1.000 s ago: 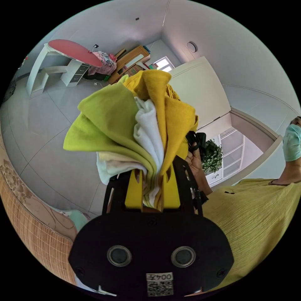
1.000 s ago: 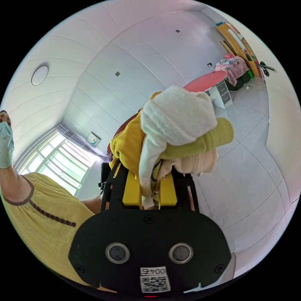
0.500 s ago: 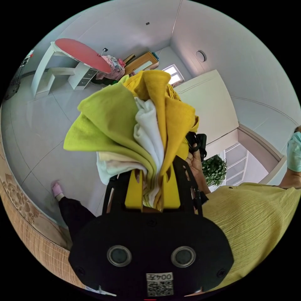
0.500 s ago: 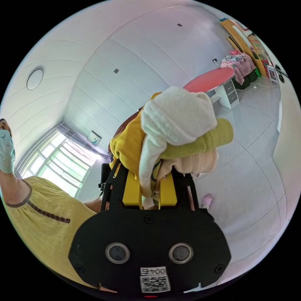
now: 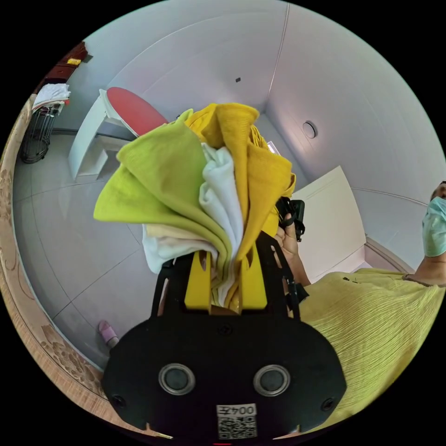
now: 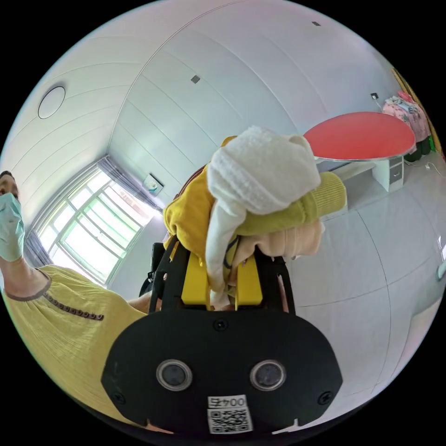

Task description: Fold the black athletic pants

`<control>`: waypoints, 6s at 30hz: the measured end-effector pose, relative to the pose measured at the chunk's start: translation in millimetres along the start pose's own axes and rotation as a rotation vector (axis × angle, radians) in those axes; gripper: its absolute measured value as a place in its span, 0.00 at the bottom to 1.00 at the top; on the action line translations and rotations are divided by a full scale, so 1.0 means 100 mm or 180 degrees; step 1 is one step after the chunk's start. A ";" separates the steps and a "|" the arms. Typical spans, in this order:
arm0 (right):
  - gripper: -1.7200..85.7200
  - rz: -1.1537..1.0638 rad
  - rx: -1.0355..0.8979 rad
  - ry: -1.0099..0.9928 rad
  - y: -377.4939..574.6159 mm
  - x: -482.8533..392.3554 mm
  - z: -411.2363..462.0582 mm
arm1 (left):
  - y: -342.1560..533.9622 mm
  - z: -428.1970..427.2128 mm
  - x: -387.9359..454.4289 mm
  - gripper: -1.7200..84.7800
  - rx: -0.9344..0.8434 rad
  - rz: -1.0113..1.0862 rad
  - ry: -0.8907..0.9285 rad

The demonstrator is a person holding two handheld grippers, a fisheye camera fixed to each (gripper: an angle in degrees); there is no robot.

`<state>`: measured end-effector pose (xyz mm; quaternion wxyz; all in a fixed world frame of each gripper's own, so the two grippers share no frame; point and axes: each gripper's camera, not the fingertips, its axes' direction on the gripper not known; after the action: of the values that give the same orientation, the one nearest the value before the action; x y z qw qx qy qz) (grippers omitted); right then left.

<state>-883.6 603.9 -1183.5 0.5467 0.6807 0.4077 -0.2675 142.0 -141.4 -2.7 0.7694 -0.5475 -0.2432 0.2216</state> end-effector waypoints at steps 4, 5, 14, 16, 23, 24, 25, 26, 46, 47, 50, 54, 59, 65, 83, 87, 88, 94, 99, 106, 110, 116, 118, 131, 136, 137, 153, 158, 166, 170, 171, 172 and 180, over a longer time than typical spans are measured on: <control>0.11 -0.0147 -0.0304 -0.0247 -0.74 0.15 0.46 | -0.24 -0.33 -0.22 0.12 0.0335 -0.0210 -0.0240; 0.11 -0.0183 -0.0401 -0.0337 -0.95 0.20 0.62 | -0.28 -0.38 -0.25 0.12 0.0388 -0.0238 -0.0289; 0.11 -0.0651 -0.1297 -0.1147 -2.75 0.50 2.05 | -0.77 -0.86 -0.59 0.12 0.1482 -0.0816 -0.0895; 0.11 -0.0740 -0.1500 -0.1272 -3.13 0.47 2.30 | -0.97 -0.92 -0.50 0.12 0.1684 -0.0945 -0.1071; 0.11 -0.0861 -0.1957 -0.1852 -4.17 0.34 3.05 | -1.25 -1.20 -0.34 0.12 0.2106 -0.1258 -0.1492; 0.11 -0.0853 -0.1992 -0.1882 -4.23 0.33 3.11 | -1.30 -1.25 -0.34 0.12 0.2129 -0.1301 -0.1541; 0.11 -0.0840 -0.2059 -0.1931 -4.35 0.31 3.23 | -1.33 -1.28 -0.36 0.12 0.2142 -0.1325 -0.1547; 0.11 -0.0826 -0.2129 -0.1966 -4.48 0.29 3.34 | -1.39 -1.34 -0.42 0.12 0.2167 -0.1373 -0.1535; 0.11 0.0151 -0.0998 -0.1227 -7.36 0.90 4.56 | -5.21 -2.25 -2.75 0.12 0.0682 -0.0814 -0.0686; 0.11 0.0239 -0.0936 -0.1159 -7.49 1.00 4.55 | -5.30 -2.20 -2.81 0.12 0.0638 -0.0819 -0.0648; 0.11 0.0391 -0.0842 -0.0996 -7.80 1.25 4.57 | -5.69 -1.97 -3.14 0.12 0.0458 -0.0861 -0.0490; 0.11 0.0563 -0.0798 -0.0870 -8.18 1.58 4.71 | -6.22 -1.65 -3.59 0.12 0.0261 -0.0918 -0.0396; 0.11 0.0896 -0.0692 -0.0848 -8.77 2.07 5.03 | -6.86 -1.42 -3.97 0.12 0.0096 -0.1008 -0.0416; 0.11 0.1043 -0.0640 -0.0880 -9.41 2.35 5.35 | -7.61 -1.35 -4.19 0.13 -0.0153 -0.0871 -0.0529; 0.11 0.1754 0.0798 -0.2194 -8.90 2.97 6.07 | -8.47 -1.23 -4.40 0.13 -0.1229 0.0412 -0.0994; 0.11 0.1823 0.1063 -0.2438 -8.60 3.08 6.18 | -8.32 -1.07 -4.39 0.14 -0.1357 0.0608 -0.1155; 0.11 0.1835 0.1094 -0.2471 -8.53 3.11 6.22 | -8.26 -1.02 -4.39 0.14 -0.1398 0.0649 -0.1219; 0.11 0.2073 0.1102 -0.2352 -8.18 3.21 6.35 | -7.95 -0.69 -4.39 0.13 -0.1668 0.0873 -0.1559; 0.11 0.2095 0.1073 -0.2331 -8.12 3.22 6.43 | -7.89 -0.59 -4.35 0.13 -0.1657 0.0941 -0.1779; 0.11 0.2126 0.0953 -0.2224 -8.20 3.07 6.43 | -7.86 -0.68 -4.48 0.12 -0.1534 0.0735 -0.1833; 0.11 0.2198 0.0803 -0.2018 -8.24 2.96 6.43 | -7.84 -0.81 -4.84 0.11 -0.1309 0.0254 -0.1530; 0.12 0.2363 0.0748 -0.1897 -8.33 2.73 6.46 | -7.85 -0.92 -4.74 0.11 -0.1102 -0.0077 -0.1390; 0.12 0.2452 0.0722 -0.1905 -8.34 2.67 6.48 | -7.77 -1.13 -4.55 0.11 -0.0885 -0.0242 -0.1577; 0.17 0.2734 0.0046 -0.1113 -8.65 1.84 6.52 | -7.50 0.38 -2.48 0.03 -0.0859 0.1631 -0.3745; 0.17 0.2350 -0.0433 -0.0442 -8.77 1.33 6.36 | -7.72 0.66 -2.87 0.03 -0.0919 0.1359 -0.3896; 0.15 0.2147 -0.0547 -0.0158 -8.79 1.14 6.25 | -7.73 0.68 -2.89 0.03 -0.0940 0.1373 -0.3911; 0.02 -0.3261 -0.1842 0.2059 -8.56 -1.47 7.57 | -7.73 0.74 -2.96 0.04 -0.0962 0.1535 -0.3931; 0.05 -0.2327 -0.1738 0.2489 -9.09 -0.94 7.41 | -7.77 0.63 -3.01 0.04 -0.0903 0.1425 -0.3850; 0.11 -0.0862 -0.1005 0.1878 -9.49 -0.78 6.73 | -7.76 0.23 -2.61 0.03 -0.0683 0.1436 -0.3903; 0.13 -0.1693 -0.1193 0.1828 -9.50 -1.17 7.06 | -7.66 0.12 -2.53 0.03 -0.0471 0.1581 -0.4140; 0.13 -0.1798 -0.1225 0.1846 -9.50 -1.18 7.14 | -7.68 0.10 -2.62 0.03 -0.0418 0.1504 -0.4216; 0.13 -0.1957 -0.1276 0.1874 -9.52 -1.18 7.28 | -7.73 0.06 -2.74 0.03 -0.0343 0.1360 -0.4301; 0.11 -0.1941 -0.1407 0.1868 -9.74 -0.67 7.73 | -7.96 -0.35 -3.47 0.02 0.0118 0.0586 -0.4187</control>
<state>-1681.1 -90.0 -1841.7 0.4367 0.4442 0.7732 -0.1190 -49.2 -618.3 698.1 0.4478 -0.3034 -0.6105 0.5785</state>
